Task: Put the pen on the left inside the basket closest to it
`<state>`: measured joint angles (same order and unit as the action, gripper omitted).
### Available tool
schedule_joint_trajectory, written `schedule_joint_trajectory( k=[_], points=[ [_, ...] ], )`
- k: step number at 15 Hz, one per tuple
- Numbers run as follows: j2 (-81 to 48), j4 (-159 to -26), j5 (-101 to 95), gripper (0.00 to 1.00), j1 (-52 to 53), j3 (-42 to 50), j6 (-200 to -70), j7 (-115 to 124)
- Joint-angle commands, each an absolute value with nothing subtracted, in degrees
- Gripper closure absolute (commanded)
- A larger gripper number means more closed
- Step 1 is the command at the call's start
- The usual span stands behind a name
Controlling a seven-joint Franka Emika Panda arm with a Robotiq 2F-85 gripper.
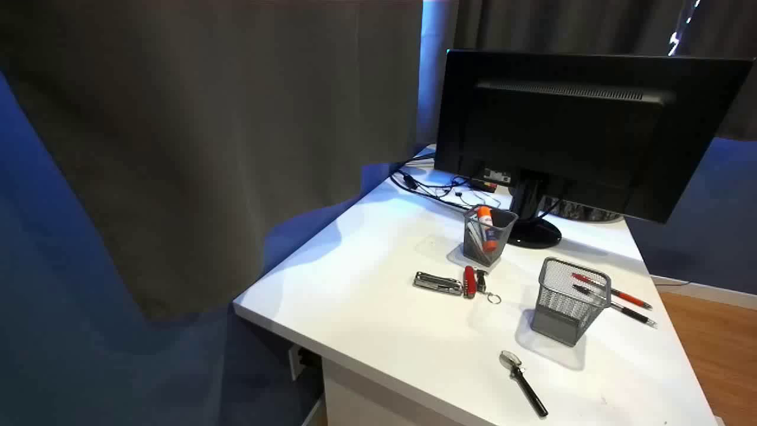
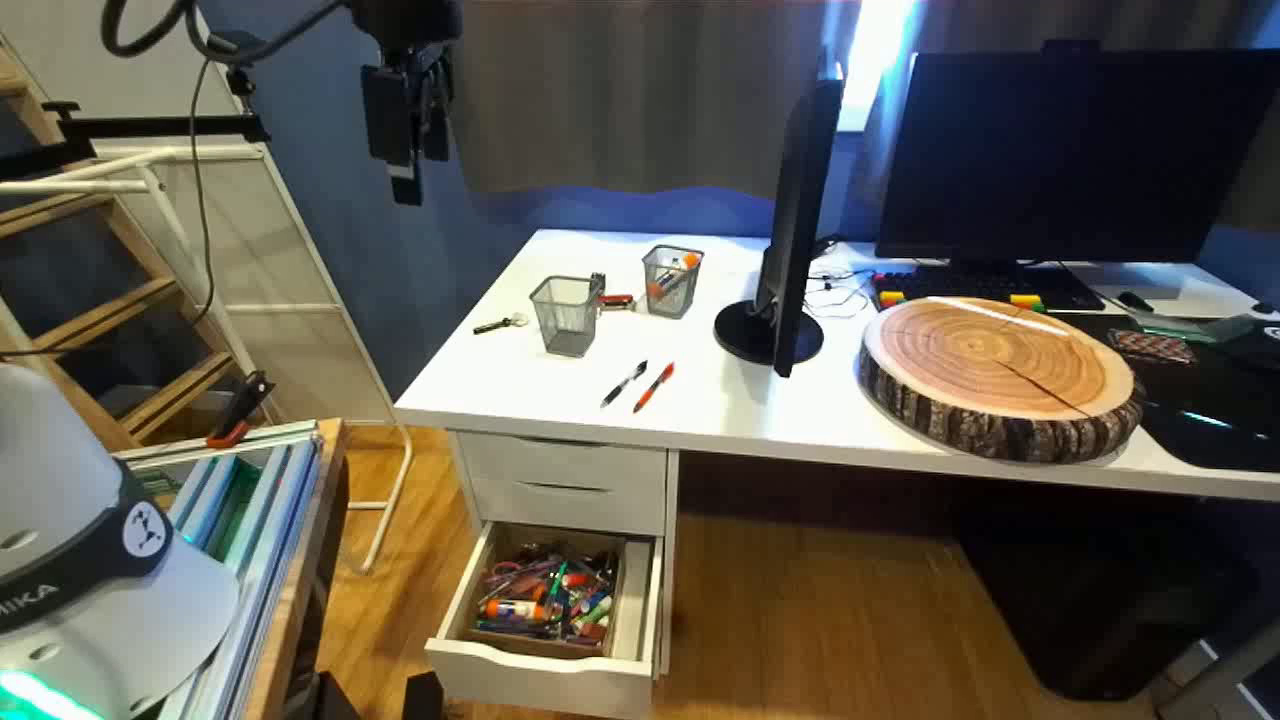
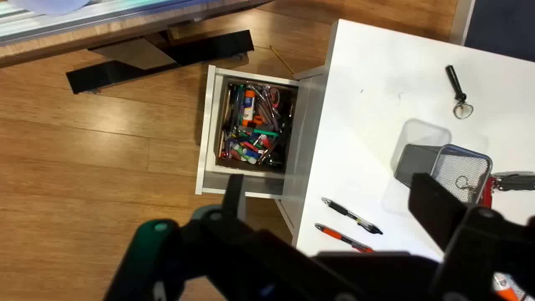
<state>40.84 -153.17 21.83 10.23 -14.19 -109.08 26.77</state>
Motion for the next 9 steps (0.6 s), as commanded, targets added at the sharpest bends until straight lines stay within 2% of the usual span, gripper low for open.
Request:
schedule_joint_trajectory(
  k=[1, 7, 9],
  points=[
    [40.93, -153.06, 22.12, 0.0, 9.64, -14.65, -108.84, 26.47],
    [40.92, -153.06, 22.12, 0.0, 9.64, -14.65, -108.84, 26.47],
    [32.67, -149.5, 21.23, 0.0, 11.17, -14.33, -109.56, 18.97]
  ],
)
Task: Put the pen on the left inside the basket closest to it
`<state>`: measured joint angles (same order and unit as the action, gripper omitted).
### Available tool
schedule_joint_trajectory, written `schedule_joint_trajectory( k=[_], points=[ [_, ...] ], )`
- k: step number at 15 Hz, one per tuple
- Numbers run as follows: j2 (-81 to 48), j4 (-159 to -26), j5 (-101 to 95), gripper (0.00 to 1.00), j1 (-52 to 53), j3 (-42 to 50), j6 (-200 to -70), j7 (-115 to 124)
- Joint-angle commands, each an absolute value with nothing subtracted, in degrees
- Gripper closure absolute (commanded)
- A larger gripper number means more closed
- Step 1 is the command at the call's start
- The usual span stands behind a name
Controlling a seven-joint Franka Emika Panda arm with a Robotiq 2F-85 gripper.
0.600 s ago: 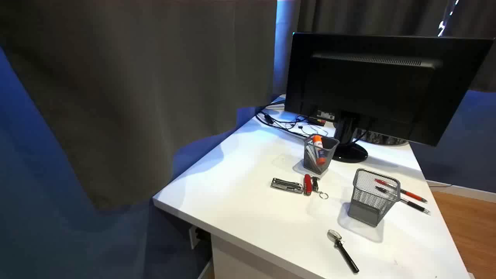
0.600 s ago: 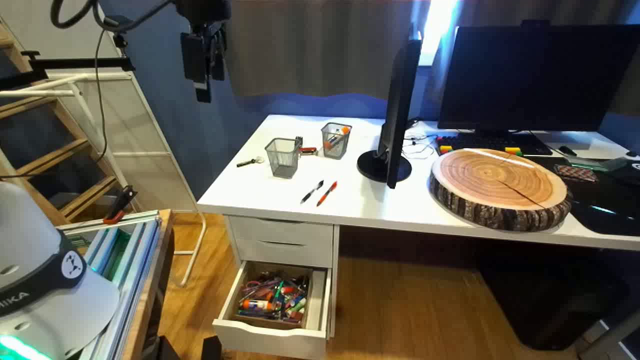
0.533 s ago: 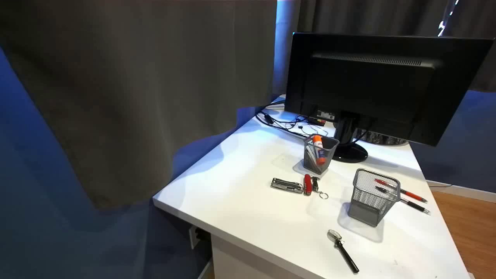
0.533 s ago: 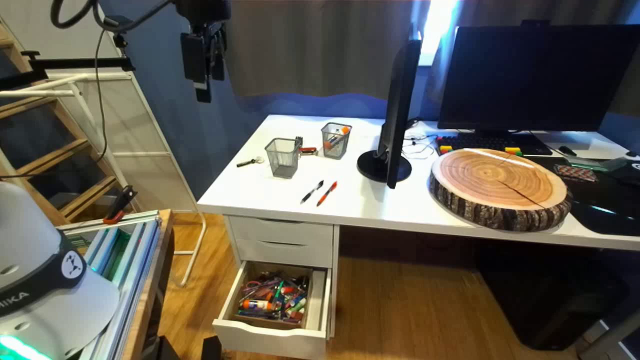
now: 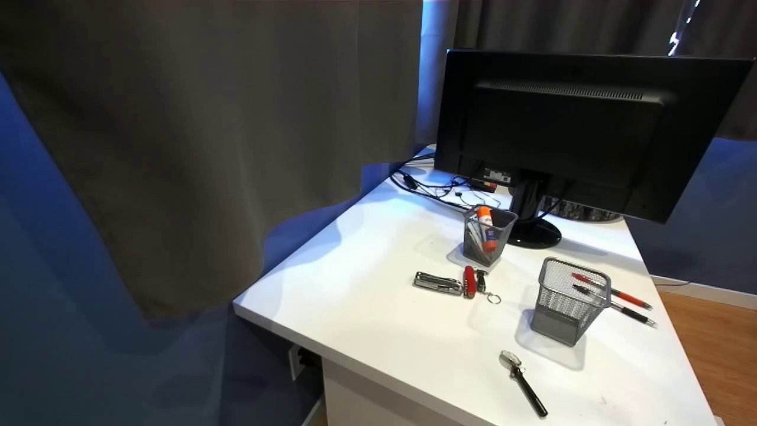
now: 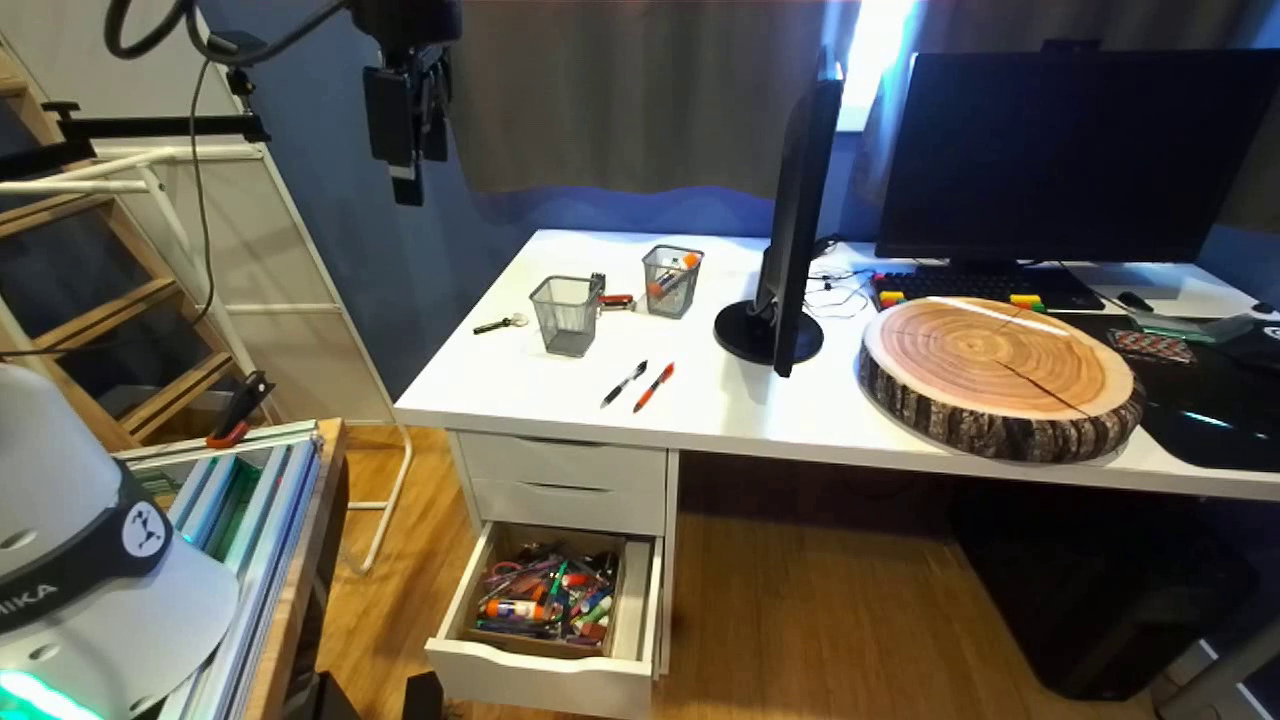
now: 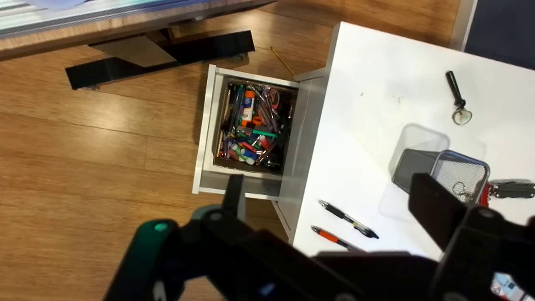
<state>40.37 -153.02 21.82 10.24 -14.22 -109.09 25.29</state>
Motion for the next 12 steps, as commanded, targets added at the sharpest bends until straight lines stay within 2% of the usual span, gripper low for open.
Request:
schedule_joint_trajectory(
  k=[1, 12],
  points=[
    [29.5, -148.13, 20.6, 0.0, 11.31, -15.12, -110.82, 17.0],
    [-3.02, -131.14, 3.72, 0.0, 16.28, -20.17, -124.78, 3.94]
  ],
)
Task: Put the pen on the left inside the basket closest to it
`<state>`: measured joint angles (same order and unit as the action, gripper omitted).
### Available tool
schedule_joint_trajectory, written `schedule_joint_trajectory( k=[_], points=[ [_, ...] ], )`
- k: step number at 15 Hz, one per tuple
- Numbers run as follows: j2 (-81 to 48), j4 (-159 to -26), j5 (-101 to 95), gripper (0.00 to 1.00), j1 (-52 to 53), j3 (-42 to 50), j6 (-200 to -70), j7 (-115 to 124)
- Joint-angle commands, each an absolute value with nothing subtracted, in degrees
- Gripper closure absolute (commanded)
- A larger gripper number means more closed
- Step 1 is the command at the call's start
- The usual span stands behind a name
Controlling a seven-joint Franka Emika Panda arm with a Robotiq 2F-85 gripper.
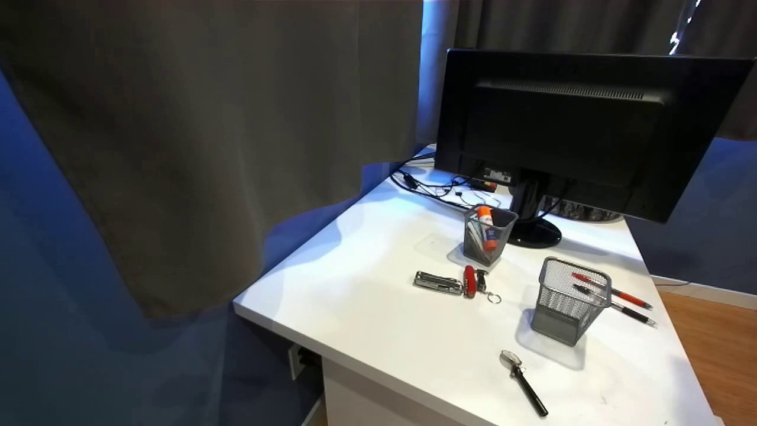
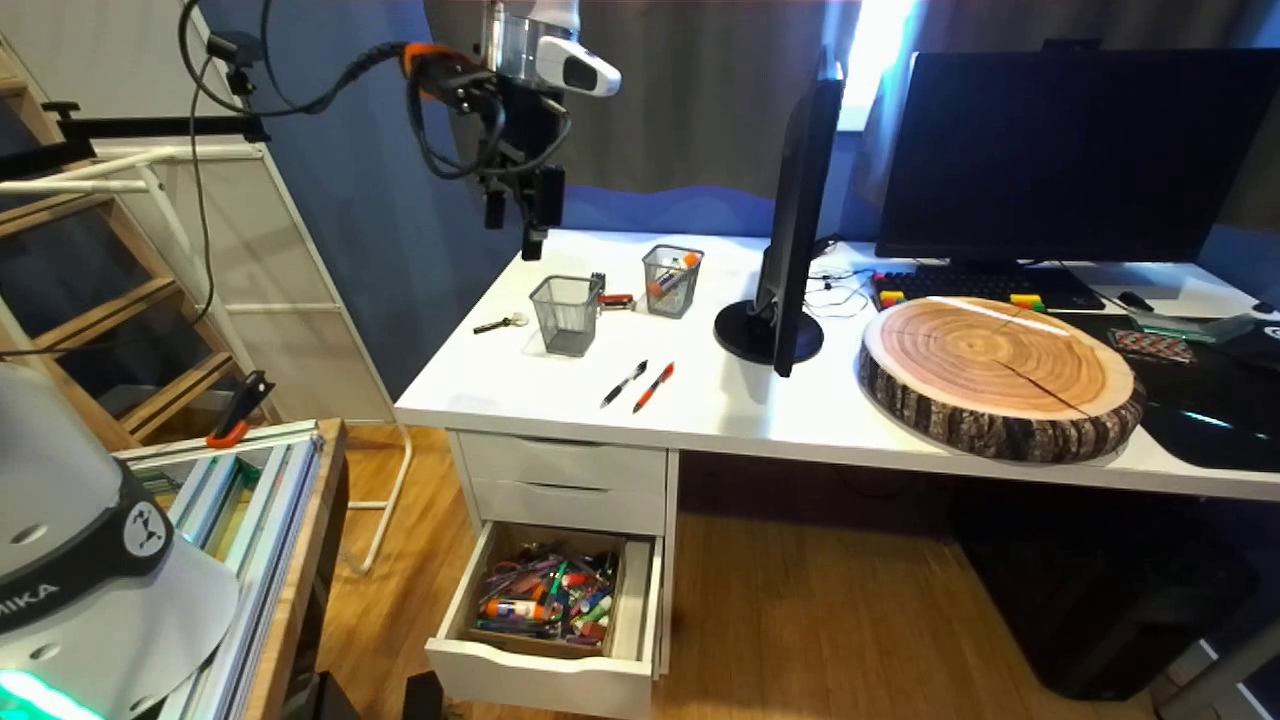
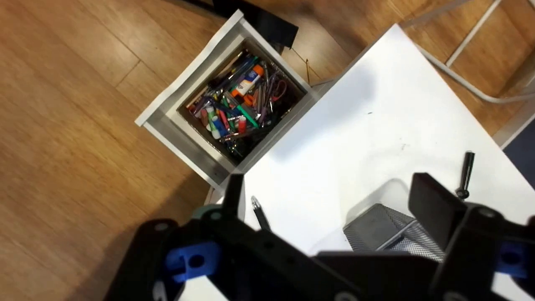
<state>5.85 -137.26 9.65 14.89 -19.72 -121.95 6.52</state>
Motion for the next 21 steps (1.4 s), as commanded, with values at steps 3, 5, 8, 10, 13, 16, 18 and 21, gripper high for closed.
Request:
schedule_joint_trajectory(
  k=[3, 5, 8, 10, 13, 16, 18, 21],
  points=[
    [-2.41, -132.58, 3.98, 0.0, 17.1, -19.38, -125.57, 3.3],
    [-6.22, -130.29, 2.65, 0.0, 17.54, -19.43, -126.29, 1.92],
    [-7.68, -129.05, 2.25, 0.0, 17.56, -19.4, -126.3, 1.35],
    [-7.69, -128.87, 2.19, 0.0, 17.56, -19.4, -126.41, 1.31],
    [-7.69, -128.76, 2.15, 0.0, 17.57, -19.4, -126.41, 1.29],
    [-10.13, -129.74, 0.61, 0.0, 17.08, -18.68, -133.29, -1.64],
    [-11.54, -130.63, 0.84, 0.0, 16.69, -18.19, -139.15, -3.86],
    [-14.23, -131.14, -0.7, 0.0, 16.42, -16.98, -144.06, -5.65]
  ],
)
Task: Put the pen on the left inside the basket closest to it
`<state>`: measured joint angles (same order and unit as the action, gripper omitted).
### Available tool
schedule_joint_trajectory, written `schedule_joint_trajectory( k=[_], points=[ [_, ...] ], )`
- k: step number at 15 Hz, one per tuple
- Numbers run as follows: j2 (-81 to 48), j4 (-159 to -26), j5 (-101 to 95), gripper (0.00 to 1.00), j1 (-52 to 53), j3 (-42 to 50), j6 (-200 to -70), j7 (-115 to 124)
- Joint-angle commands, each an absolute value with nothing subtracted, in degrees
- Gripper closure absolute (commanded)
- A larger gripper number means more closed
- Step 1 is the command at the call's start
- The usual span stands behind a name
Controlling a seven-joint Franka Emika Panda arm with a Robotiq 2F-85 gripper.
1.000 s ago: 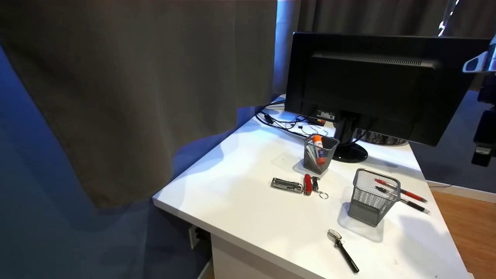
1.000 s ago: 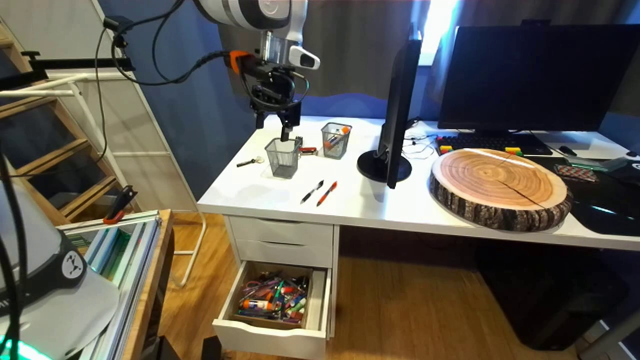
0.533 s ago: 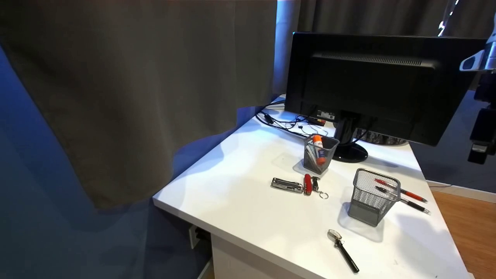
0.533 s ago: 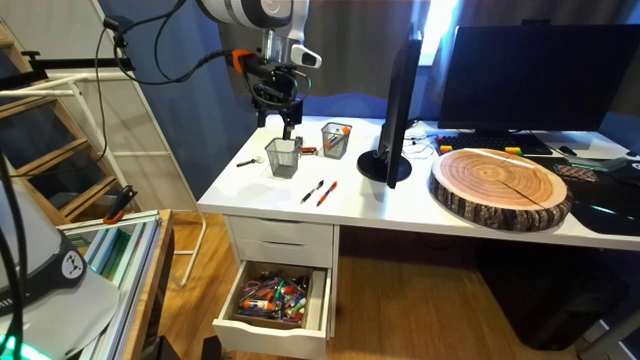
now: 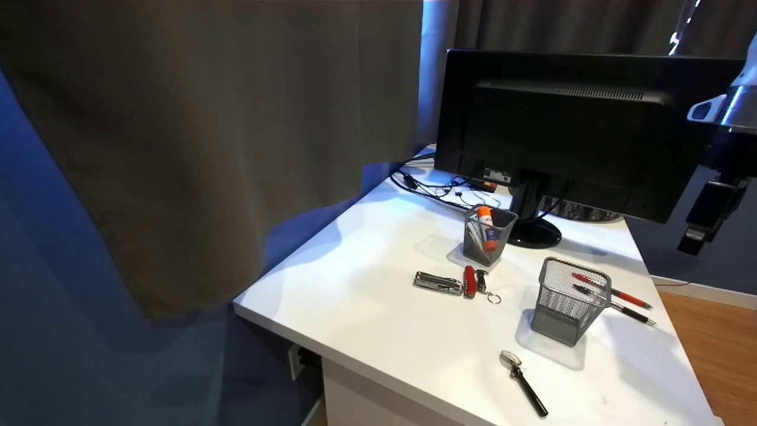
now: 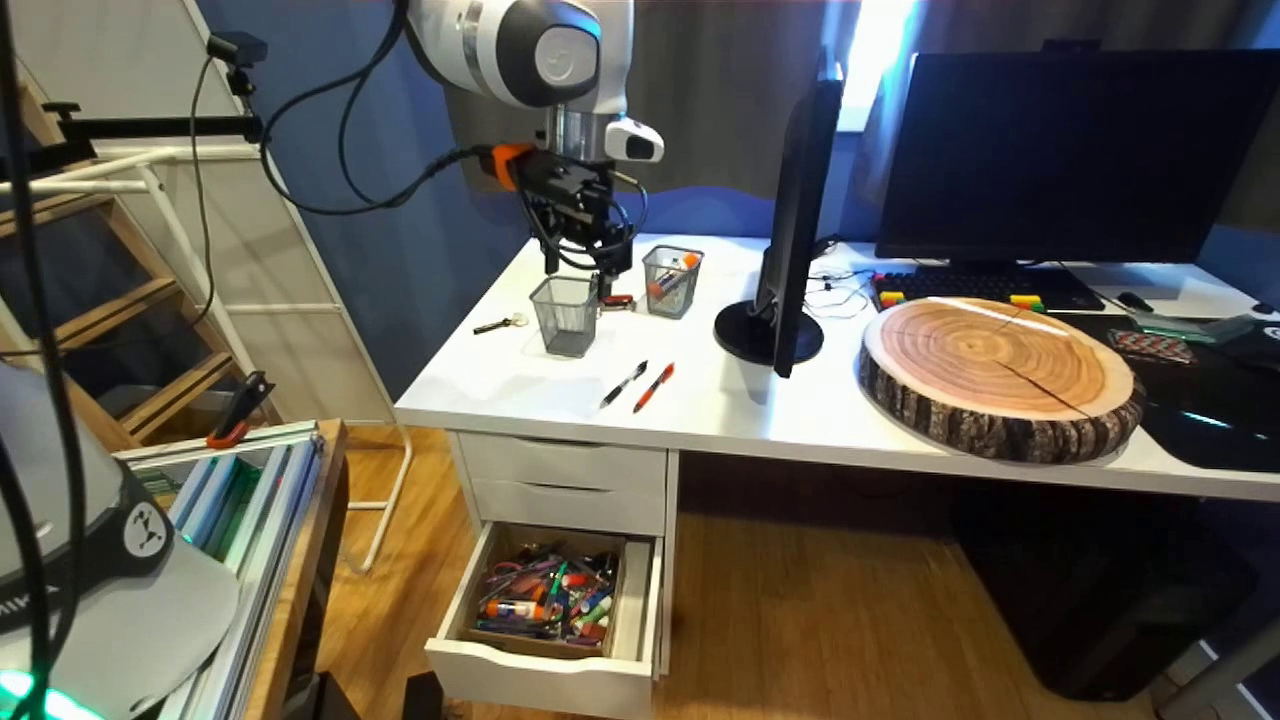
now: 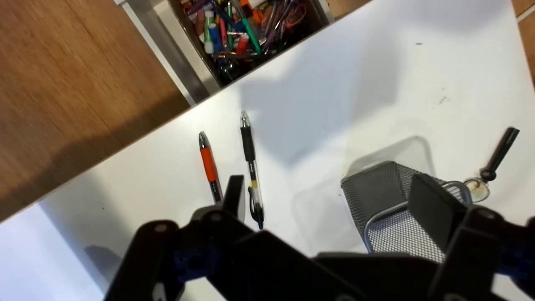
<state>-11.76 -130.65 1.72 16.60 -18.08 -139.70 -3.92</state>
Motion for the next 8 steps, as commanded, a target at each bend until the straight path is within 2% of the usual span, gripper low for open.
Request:
schedule_joint_trajectory(
  k=[1, 8],
  points=[
    [-15.34, -131.08, -1.15, 0.0, 16.3, -16.67, -145.46, -6.71],
    [-24.31, -128.95, -5.19, 0.0, 16.47, -15.24, -148.84, -10.32]
  ],
)
